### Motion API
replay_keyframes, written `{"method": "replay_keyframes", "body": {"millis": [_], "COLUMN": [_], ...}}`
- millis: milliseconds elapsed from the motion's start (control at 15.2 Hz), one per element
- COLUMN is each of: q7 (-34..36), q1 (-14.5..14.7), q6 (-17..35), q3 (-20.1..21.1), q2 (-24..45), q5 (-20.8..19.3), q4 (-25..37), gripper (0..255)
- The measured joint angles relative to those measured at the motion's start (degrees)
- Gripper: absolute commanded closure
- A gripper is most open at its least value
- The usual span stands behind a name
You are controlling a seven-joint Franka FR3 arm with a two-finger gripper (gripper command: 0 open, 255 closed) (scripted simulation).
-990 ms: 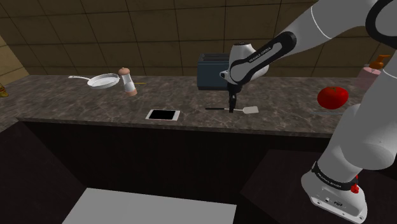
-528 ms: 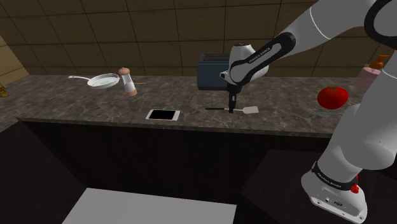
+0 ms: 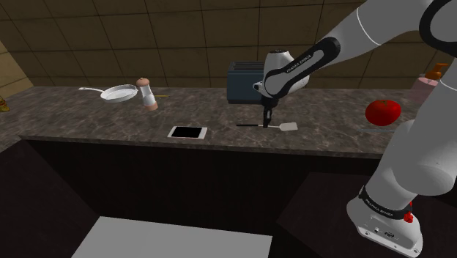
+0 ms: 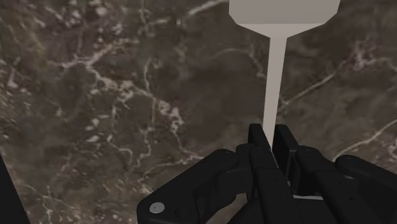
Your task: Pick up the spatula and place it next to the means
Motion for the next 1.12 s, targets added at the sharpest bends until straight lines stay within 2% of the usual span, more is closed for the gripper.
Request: {"method": "replay_keyframes", "body": {"millis": [264, 1122], "q7": [0.4, 1.9], "q1": [0.0, -0.2], "q6": [-1.7, -11.8], "q3": [0.0, 0.3], "q2": [-1.2, -6.6], "q5": [-0.5, -2.3], "q4": [0.5, 5.5], "gripper": [255, 255]}}
